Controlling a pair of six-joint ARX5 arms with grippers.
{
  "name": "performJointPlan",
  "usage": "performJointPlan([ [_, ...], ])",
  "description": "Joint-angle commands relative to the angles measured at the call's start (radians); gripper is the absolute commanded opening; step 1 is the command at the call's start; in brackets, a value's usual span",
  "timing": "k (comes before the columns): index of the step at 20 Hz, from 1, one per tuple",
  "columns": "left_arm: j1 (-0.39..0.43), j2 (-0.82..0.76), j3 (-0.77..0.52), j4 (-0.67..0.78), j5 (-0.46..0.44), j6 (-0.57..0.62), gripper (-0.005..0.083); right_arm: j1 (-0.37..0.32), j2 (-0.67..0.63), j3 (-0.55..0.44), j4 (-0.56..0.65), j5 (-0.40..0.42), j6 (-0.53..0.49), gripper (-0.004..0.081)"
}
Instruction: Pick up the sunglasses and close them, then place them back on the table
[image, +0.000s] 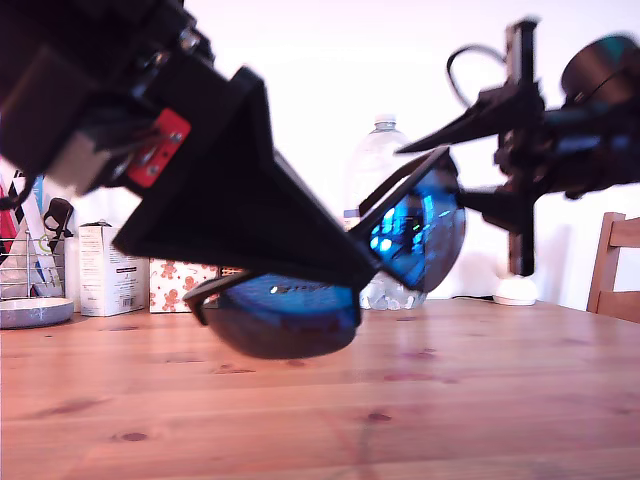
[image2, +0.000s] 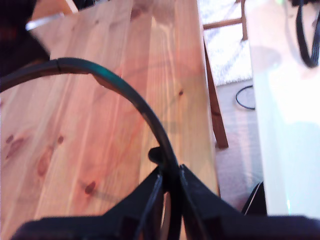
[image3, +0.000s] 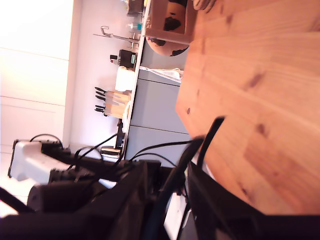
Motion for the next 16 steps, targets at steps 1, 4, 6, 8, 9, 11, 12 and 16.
performJointPlan([
  [1,-0.003,-0.003,-0.015,0.019,0.0,0.005,-0.0024,0.031,0.04,0.008,0.003,-0.003,-0.007,0.0229],
  [4,-0.003,-0.003,-0.015,0.018,0.0,0.005,-0.0024,0.074,0.068,0.022,0.004,-0.015,-0.01,0.0229],
  [6,-0.003,-0.003,-0.015,0.018,0.0,0.005,-0.0024,0.092,0.068,0.022,0.004,-0.029,-0.013,0.0229],
  [8,-0.003,-0.003,-0.015,0.018,0.0,0.005,-0.0024,0.096,0.068,0.022,0.006,-0.029,-0.013,0.0229],
  [9,-0.003,-0.003,-0.015,0.02,0.0,0.005,-0.0024,0.096,0.068,0.022,0.003,-0.027,-0.013,0.0229],
  [11,-0.003,-0.003,-0.015,0.024,0.0,0.011,-0.0024,0.097,0.068,0.022,0.003,-0.027,-0.013,0.0229],
  [12,-0.003,-0.003,-0.015,0.031,0.0,0.023,-0.0024,0.098,0.068,0.022,0.003,-0.027,-0.013,0.0229],
  [16,-0.003,-0.003,-0.015,0.069,-0.001,0.035,-0.0024,0.132,0.068,0.022,0.002,-0.024,-0.014,0.0229],
])
